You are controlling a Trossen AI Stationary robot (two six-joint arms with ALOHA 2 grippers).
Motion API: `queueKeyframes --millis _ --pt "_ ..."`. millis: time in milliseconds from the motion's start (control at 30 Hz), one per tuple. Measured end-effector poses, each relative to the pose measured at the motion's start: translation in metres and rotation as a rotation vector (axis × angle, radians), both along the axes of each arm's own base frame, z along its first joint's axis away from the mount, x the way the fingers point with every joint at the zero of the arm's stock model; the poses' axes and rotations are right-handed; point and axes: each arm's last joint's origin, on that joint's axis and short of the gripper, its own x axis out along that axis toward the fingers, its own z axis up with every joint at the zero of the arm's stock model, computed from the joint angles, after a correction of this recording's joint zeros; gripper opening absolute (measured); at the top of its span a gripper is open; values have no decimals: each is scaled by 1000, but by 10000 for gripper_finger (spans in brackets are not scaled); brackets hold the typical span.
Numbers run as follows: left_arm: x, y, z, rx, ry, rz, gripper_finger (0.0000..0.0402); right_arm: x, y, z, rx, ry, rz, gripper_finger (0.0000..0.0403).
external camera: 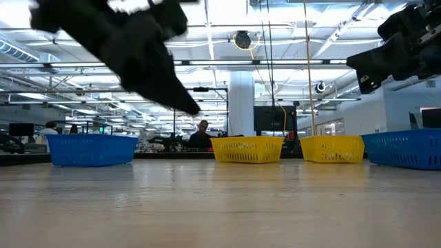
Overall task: Pick & Place Travel size toiletries
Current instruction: Return to Home Position
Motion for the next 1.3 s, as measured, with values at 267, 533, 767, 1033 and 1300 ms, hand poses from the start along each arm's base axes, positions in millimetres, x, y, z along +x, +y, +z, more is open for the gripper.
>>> queueKeyframes --millis 267,533,767,1033,1300 --pt "-43 10 56 88 -131 -81 19 0 0 1 0 -11 4 3" --pt "-110 64 60 21 -297 -143 19 0 0 2 0 -24 4 2" --pt "-166 91 57 -61 -489 -159 19 0 0 2 0 -26 4 4" --pt "-201 98 59 -81 -564 -206 19 0 0 2 0 -26 4 2" --pt "-221 101 63 -28 -621 -210 19 0 0 2 0 -26 3 2"
